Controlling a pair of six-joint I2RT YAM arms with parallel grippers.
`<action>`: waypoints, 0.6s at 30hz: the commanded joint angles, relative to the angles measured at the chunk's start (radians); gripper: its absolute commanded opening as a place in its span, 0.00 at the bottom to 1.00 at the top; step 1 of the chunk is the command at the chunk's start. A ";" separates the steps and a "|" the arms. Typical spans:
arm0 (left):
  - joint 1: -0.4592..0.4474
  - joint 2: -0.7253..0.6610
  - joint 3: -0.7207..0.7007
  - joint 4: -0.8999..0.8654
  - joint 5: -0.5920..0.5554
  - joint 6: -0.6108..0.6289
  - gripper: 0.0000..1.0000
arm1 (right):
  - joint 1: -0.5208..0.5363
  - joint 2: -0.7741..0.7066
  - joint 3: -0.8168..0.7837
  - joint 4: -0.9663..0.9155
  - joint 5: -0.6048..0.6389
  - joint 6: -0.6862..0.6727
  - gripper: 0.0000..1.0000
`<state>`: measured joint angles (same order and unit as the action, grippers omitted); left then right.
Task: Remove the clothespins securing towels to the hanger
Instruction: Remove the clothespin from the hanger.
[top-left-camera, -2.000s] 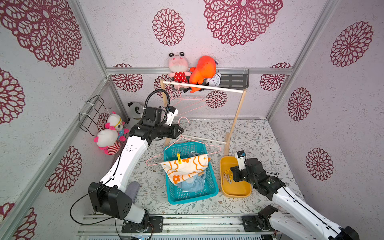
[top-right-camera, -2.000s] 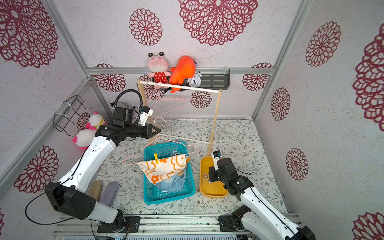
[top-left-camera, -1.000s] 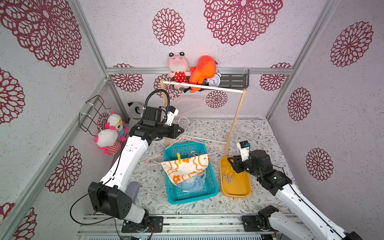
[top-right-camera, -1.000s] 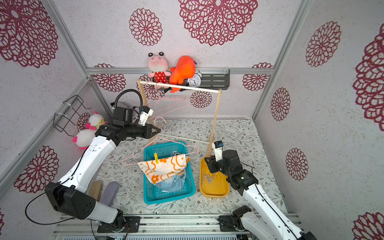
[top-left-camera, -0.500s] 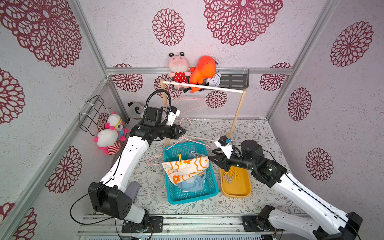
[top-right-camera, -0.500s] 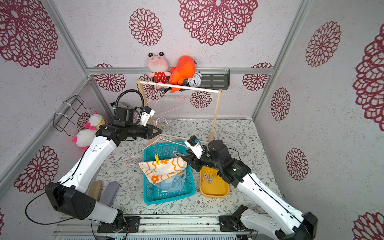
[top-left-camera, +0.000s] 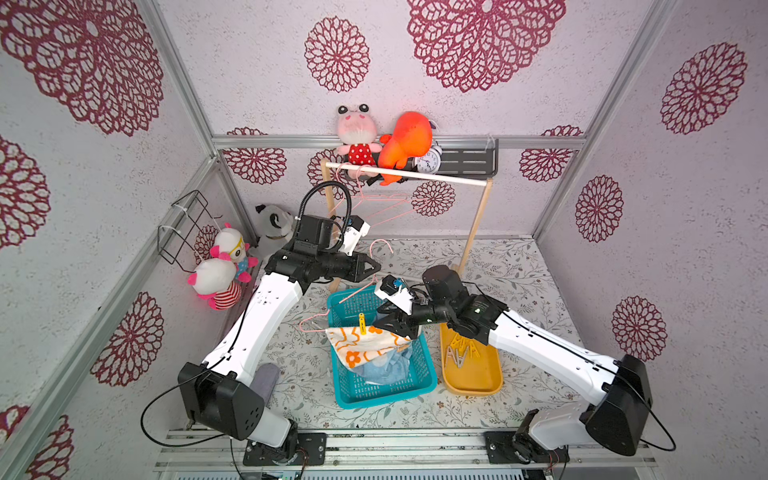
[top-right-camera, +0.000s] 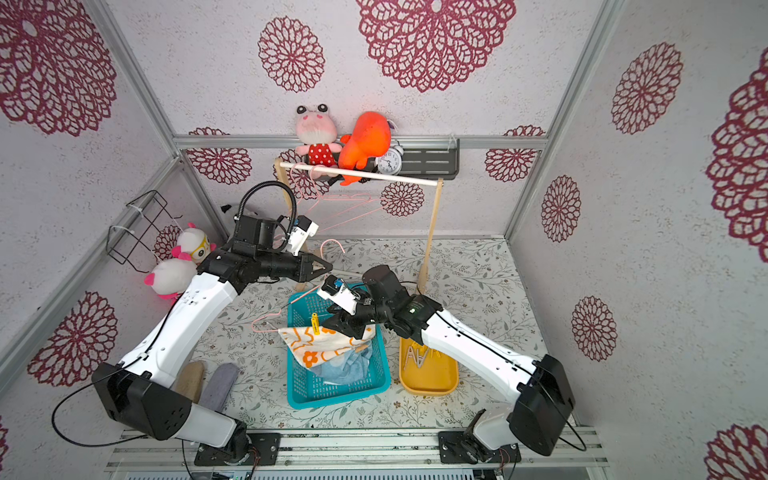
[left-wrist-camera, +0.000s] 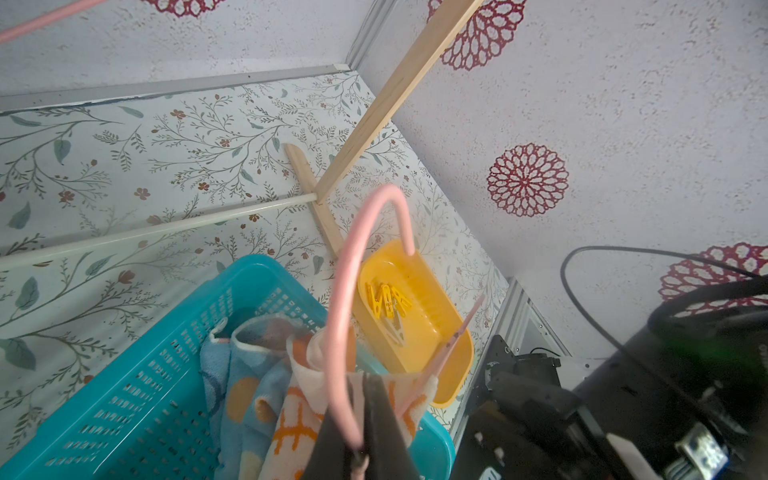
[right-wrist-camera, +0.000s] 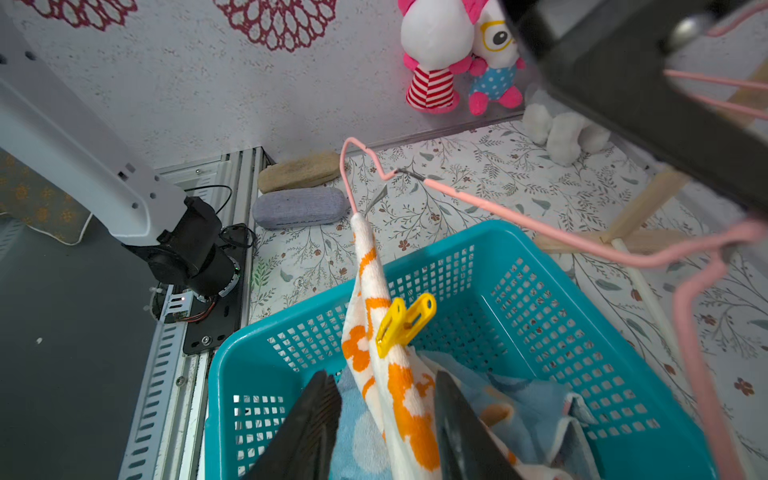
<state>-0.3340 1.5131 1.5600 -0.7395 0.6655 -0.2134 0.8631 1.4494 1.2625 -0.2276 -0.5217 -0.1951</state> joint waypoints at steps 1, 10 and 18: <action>-0.003 -0.012 -0.003 0.015 0.021 0.006 0.00 | 0.004 0.035 0.059 0.029 -0.062 -0.040 0.43; 0.001 -0.020 -0.005 0.019 0.022 0.005 0.00 | 0.007 0.169 0.159 0.017 -0.119 -0.061 0.42; 0.013 -0.021 -0.011 0.023 0.023 0.002 0.00 | 0.028 0.201 0.168 -0.004 -0.152 -0.063 0.41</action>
<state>-0.3283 1.5131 1.5589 -0.7383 0.6697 -0.2138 0.8768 1.6611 1.4021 -0.2279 -0.6308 -0.2371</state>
